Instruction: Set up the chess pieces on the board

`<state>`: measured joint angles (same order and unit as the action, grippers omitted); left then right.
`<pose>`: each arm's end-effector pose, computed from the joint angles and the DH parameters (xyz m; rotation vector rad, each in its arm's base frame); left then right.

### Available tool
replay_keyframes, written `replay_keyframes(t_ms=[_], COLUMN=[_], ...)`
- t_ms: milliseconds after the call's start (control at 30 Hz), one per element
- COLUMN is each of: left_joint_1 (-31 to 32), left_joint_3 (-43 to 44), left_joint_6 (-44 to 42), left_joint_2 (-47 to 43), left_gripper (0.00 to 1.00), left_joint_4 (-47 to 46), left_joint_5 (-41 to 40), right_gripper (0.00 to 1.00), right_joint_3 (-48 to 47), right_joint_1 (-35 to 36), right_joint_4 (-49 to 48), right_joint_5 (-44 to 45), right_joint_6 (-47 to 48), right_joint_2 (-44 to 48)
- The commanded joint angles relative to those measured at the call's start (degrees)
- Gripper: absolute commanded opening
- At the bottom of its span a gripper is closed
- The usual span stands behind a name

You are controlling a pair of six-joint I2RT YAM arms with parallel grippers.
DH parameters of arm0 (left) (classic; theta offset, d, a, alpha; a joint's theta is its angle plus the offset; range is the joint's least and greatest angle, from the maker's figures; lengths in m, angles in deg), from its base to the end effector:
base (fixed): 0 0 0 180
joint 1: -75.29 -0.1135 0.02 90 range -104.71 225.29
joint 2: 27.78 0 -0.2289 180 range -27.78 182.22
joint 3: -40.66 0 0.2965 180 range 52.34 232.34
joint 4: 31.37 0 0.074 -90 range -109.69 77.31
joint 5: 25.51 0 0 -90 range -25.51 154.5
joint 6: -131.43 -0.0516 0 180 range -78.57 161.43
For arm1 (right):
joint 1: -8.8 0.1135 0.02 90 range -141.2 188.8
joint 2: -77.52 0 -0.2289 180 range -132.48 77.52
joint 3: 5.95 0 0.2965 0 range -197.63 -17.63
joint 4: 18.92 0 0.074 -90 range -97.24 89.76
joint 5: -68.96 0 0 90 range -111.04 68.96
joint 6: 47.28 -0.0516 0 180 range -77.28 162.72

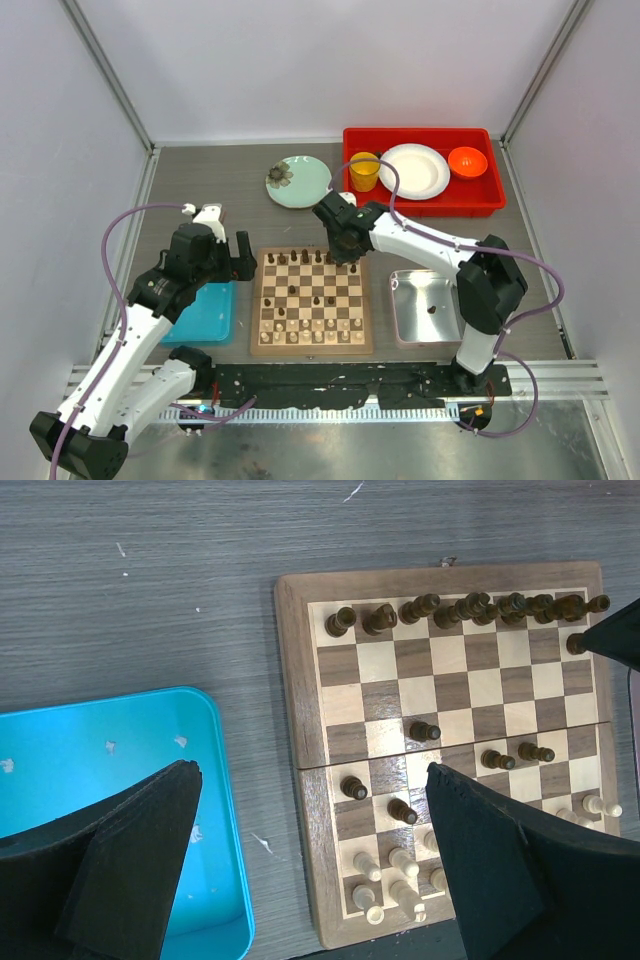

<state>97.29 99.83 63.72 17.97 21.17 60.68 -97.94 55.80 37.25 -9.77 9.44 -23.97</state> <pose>0.2294 -0.0890 0.2671 -0.0417 2.2736 -0.3377 0.2866 0.2925 0.1753 -0.2642 2.6750 0.1708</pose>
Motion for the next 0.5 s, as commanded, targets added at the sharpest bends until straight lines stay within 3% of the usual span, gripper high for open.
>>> replay_keyframes(t_ms=[0,467], left_joint_1=[-0.2,-0.3], left_joint_3=[0.0,0.1], left_joint_6=[-0.1,-0.1], left_joint_2=[-0.2,-0.1], left_gripper=[1.0,1.0], left_joint_4=[-2.0,-2.0], left_joint_5=[0.7,0.6], right_gripper=[0.02,0.02], right_joint_3=[-1.1,0.3], right_joint_1=[-0.2,-0.1], right_joint_4=[-2.4,-2.5], right_joint_5=[0.2,0.9], right_joint_6=[1.0,1.2], right_joint_2=[-0.5,-2.9])
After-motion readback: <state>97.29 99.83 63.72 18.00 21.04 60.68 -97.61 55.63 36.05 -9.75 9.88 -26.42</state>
